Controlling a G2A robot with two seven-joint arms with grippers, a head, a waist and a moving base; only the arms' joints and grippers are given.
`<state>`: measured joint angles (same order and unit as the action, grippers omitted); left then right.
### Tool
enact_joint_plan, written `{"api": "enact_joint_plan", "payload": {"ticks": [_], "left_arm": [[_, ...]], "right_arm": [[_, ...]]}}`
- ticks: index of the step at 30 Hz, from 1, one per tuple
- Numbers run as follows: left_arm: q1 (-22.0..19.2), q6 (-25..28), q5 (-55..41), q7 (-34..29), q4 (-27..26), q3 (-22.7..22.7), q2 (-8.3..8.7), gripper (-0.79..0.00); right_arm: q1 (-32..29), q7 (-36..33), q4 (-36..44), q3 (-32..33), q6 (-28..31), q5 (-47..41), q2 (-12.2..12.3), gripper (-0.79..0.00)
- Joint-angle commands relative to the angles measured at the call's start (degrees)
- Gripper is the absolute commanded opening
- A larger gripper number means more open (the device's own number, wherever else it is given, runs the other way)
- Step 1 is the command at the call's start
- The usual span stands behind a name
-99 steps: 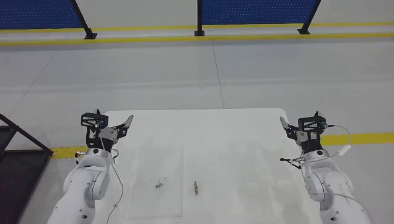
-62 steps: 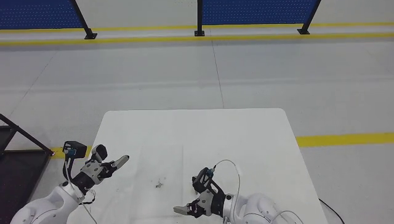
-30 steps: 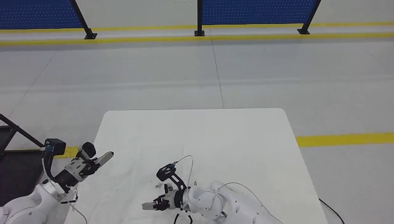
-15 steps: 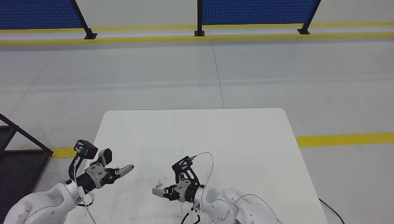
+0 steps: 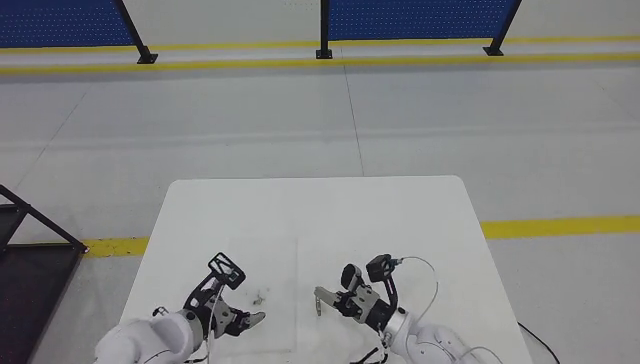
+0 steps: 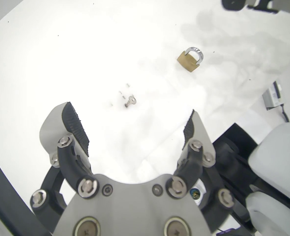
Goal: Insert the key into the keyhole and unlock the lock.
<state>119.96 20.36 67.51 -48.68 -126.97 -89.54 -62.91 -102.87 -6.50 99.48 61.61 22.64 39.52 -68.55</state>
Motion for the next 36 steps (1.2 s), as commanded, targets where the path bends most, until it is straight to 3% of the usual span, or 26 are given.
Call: {"api": "enact_joint_plan", "payload": {"ticks": [1,3,7,11,12,13,18,20,23,31,36], "left_arm": [[-1.1,-3.8,5.3,-0.6,0.4,3.6,-0.17,0.000],[-2.1,-6.6,7.7,-2.1,1.3,6.4,-0.37,-0.092],[-5.1,-12.9,8.3,-7.7,3.7,10.3,-0.91,-0.163],[-9.5,-15.7,7.6,-14.0,6.6,13.0,-1.30,-0.179],[-10.7,-16.7,7.8,-14.6,7.8,13.7,-1.42,-0.231],[-11.8,-17.2,8.0,-15.0,8.6,14.5,-1.54,-0.271],[-16.0,-19.6,10.1,-15.9,12.6,18.0,-2.07,-0.323],[-17.3,-20.3,10.0,-16.1,14.1,19.3,-2.31,-0.400],[-19.0,-21.4,10.6,-16.1,15.9,20.9,-2.63,-0.409],[-21.7,-23.6,11.9,-16.4,18.2,23.8,-3.26,-0.465],[-22.3,-24.1,11.7,-16.8,18.9,24.2,-3.42,-0.573]], "right_arm": [[-1.7,2.5,0.1,1.8,1.0,0.0,0.4,0.000],[-1.7,2.5,0.1,1.8,1.0,0.0,0.4,0.000],[-1.7,2.5,0.1,1.8,1.0,0.0,0.4,0.000],[-1.7,2.5,0.1,1.8,1.0,0.0,0.4,0.000],[-1.7,2.5,0.1,1.8,1.0,0.0,0.4,0.000],[-1.7,2.5,0.1,1.8,1.0,0.0,0.4,0.000],[-1.7,2.5,0.1,1.8,1.0,0.0,0.4,0.000],[-1.7,2.5,0.1,1.8,1.0,0.0,0.4,0.000],[-1.7,2.5,0.1,1.8,1.0,0.0,0.4,0.000],[-1.7,2.5,0.1,1.8,1.0,0.0,0.4,0.000],[-1.7,2.5,0.1,1.8,1.0,0.0,0.4,0.000]]}}
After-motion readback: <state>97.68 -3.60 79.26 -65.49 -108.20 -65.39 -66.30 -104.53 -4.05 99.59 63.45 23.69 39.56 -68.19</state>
